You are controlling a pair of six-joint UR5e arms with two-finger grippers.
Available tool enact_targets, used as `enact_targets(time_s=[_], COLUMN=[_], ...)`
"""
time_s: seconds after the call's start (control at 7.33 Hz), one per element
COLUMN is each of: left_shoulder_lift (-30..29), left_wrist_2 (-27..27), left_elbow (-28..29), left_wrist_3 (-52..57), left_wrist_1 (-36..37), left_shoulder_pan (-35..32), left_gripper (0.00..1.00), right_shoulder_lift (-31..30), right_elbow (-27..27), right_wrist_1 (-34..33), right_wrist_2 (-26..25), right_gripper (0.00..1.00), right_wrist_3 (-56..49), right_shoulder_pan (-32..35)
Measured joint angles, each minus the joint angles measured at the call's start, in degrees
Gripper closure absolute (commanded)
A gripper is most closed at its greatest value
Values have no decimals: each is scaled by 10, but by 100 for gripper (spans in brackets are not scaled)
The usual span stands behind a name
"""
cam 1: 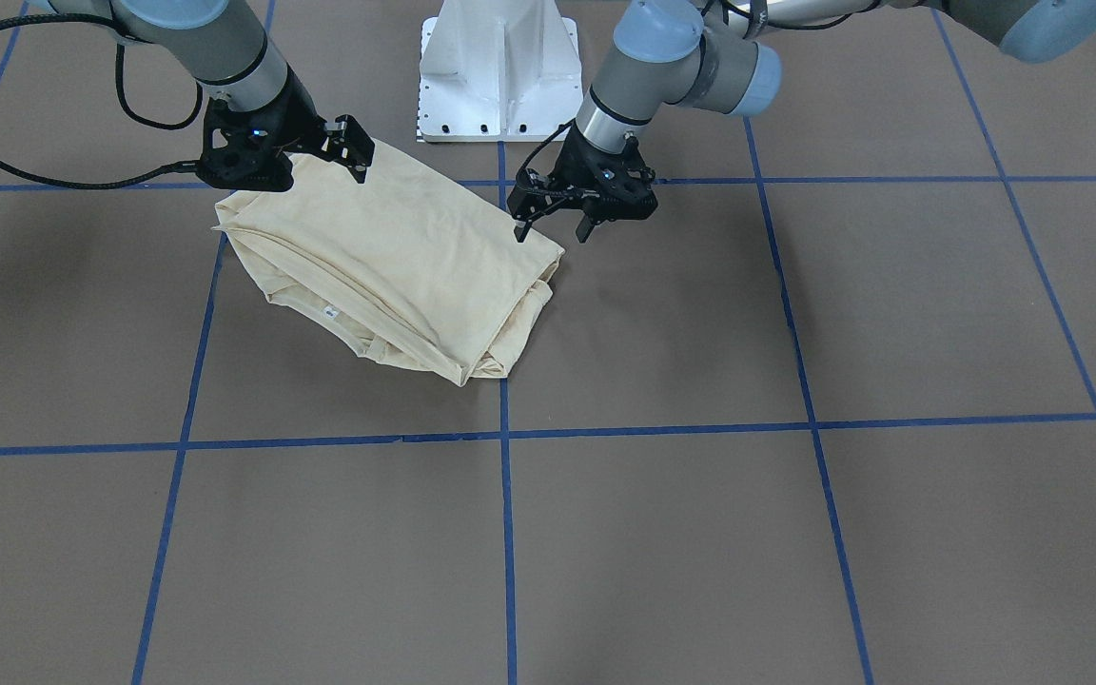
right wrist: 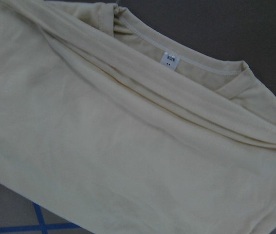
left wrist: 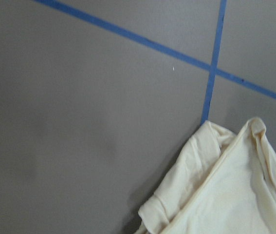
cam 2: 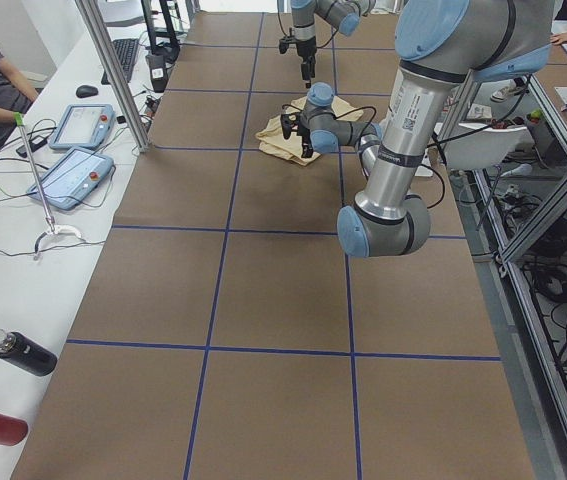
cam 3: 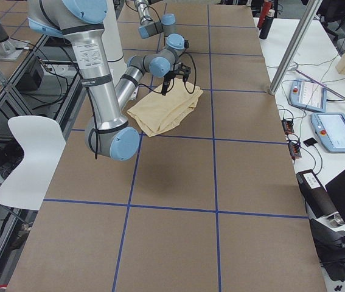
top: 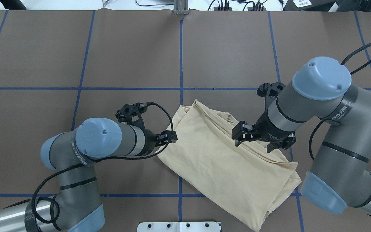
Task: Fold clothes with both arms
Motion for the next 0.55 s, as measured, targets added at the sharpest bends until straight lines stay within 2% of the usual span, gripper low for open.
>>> enact_targets(time_s=[0.27, 0.55], left_shoulder_lift=[-4, -8], left_wrist_2=[5, 14], left_elbow=[17, 36], left_wrist_3=[1, 4], left_wrist_1=[0, 0], left_shoulder_pan=[11, 12], left_gripper=[7, 19], right_shoulder_lift=[12, 17], right_elbow=[-3, -4], right_wrist_1=[0, 0], right_wrist_2=[-12, -14], right_gripper=[0, 0], right_wrist_3=[-1, 0], right_shoulder_pan=[3, 4])
